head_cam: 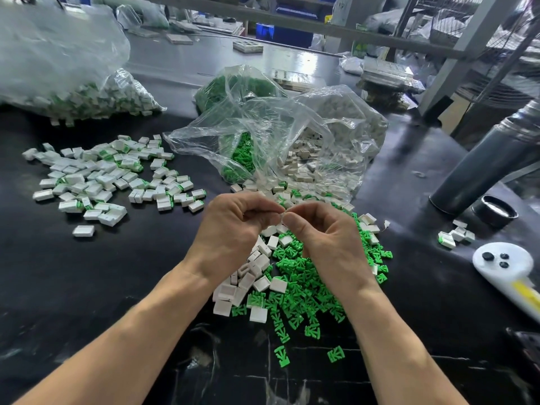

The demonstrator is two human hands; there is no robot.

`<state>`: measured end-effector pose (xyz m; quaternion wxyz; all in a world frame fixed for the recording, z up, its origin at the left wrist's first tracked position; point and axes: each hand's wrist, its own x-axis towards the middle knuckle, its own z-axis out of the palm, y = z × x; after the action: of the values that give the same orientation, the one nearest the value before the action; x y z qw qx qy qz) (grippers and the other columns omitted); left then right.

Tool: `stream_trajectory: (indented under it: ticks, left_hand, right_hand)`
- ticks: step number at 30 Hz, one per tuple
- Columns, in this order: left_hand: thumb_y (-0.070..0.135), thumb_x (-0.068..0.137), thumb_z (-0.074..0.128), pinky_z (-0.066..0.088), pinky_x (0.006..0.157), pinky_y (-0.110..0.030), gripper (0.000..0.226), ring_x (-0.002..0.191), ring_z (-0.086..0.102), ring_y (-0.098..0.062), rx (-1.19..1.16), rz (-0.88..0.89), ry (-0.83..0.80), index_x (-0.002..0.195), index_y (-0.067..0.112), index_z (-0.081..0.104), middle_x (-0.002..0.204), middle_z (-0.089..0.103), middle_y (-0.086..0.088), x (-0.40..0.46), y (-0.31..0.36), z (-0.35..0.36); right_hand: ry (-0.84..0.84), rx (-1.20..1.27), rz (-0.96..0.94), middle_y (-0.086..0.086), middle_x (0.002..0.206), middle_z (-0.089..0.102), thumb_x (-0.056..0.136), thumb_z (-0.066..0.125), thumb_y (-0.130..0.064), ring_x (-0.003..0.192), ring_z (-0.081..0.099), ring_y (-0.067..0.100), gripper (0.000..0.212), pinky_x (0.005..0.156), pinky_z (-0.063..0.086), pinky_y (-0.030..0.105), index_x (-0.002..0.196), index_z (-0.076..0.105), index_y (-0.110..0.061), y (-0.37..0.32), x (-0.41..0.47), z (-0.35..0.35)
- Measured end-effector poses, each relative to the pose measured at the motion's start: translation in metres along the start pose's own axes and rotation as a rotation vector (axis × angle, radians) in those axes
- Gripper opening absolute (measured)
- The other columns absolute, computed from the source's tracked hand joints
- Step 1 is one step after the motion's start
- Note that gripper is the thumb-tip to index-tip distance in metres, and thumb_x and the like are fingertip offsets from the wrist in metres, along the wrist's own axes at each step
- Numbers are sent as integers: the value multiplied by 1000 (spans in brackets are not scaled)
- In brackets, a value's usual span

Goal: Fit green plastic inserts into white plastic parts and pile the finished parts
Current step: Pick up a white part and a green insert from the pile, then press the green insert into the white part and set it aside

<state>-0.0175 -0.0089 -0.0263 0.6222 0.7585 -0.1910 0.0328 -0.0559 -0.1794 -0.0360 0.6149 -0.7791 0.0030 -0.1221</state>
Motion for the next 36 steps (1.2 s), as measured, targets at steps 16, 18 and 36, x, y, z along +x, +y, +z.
stream_trajectory:
  ticks: [16,18,36]
  left_hand:
    - [31,89,78,57,75,-34,15,79,64,-3,426,138,-1,104,31,74,90,70,17,-7,1,1]
    - [32,90,77,58,81,-33,17,82,64,1,491,112,30,106,32,73,93,69,20,-6,-2,-7]
    - [26,88,76,39,99,-50,23,112,56,-36,1035,-185,304,110,20,75,108,63,-11,22,-46,-59]
  right_hand:
    - [76,-88,50,-11,72,73,94,75,-31,61,61,-1,13,57,45,14,83,76,-24,2,2,1]
    - [31,-195,72,-15,73,73,96,73,-34,61,62,-3,15,58,43,11,85,75,-25,-3,9,-6]
    - [-67,-780,-128,-15,101,64,95,73,-36,97,60,10,10,93,51,34,103,77,-31,1,14,-36]
